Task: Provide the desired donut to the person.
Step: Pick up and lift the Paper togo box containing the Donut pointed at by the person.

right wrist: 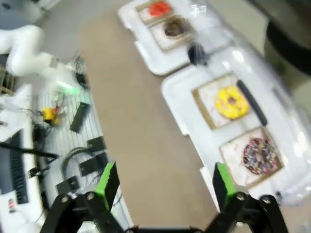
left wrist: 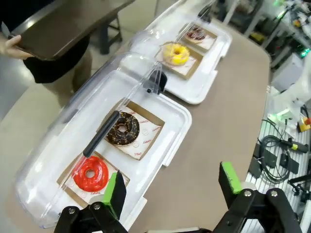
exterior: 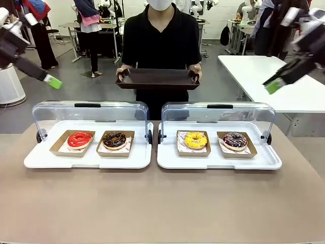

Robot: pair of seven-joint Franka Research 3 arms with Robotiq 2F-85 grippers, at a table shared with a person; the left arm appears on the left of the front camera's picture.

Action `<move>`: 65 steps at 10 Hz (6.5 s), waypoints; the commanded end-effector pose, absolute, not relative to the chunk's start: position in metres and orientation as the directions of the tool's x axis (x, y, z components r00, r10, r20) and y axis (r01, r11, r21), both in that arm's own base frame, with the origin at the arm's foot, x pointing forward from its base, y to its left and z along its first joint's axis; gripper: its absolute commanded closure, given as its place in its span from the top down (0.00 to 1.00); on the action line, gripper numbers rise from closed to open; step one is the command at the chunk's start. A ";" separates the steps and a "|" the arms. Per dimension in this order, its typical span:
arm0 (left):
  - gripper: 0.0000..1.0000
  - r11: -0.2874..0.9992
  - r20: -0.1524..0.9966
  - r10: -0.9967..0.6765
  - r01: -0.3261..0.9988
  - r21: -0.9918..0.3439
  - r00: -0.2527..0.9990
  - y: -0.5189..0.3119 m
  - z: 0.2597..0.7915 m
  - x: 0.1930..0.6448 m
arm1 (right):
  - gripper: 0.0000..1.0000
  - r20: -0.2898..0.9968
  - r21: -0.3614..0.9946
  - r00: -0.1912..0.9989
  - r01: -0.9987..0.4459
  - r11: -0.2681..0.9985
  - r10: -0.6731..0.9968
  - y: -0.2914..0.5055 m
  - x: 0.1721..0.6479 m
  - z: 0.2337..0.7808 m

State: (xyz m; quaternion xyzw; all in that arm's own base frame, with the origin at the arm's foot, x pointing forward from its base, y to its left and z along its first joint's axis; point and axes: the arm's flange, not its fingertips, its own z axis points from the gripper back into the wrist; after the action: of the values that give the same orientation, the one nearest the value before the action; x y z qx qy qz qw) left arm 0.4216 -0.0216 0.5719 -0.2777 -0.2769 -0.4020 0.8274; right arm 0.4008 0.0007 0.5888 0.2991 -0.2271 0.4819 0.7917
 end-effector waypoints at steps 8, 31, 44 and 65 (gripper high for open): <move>1.00 0.470 0.807 -0.320 0.823 -0.319 0.496 0.107 0.556 0.391 | 1.00 0.815 0.359 0.427 -0.902 0.238 0.391 -0.141 0.437 0.568; 1.00 0.506 0.795 -0.305 0.796 -0.331 0.525 0.137 0.560 0.371 | 1.00 0.803 0.347 0.448 -0.887 0.304 0.392 -0.158 0.433 0.573; 1.00 0.506 0.795 -0.305 0.796 -0.331 0.525 0.137 0.560 0.371 | 1.00 0.803 0.347 0.448 -0.887 0.304 0.392 -0.158 0.433 0.573; 1.00 0.506 0.795 -0.305 0.796 -0.331 0.525 0.137 0.560 0.371 | 1.00 0.166 0.056 0.001 -0.998 -0.009 0.986 0.187 0.466 0.477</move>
State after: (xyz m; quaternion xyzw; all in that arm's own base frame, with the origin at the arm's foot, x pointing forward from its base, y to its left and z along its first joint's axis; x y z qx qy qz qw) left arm 0.3713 0.1362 0.5591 -0.3536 -0.3400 -0.3447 0.8003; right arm 0.4643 0.1872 0.4765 0.0796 -0.0381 0.7065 0.7022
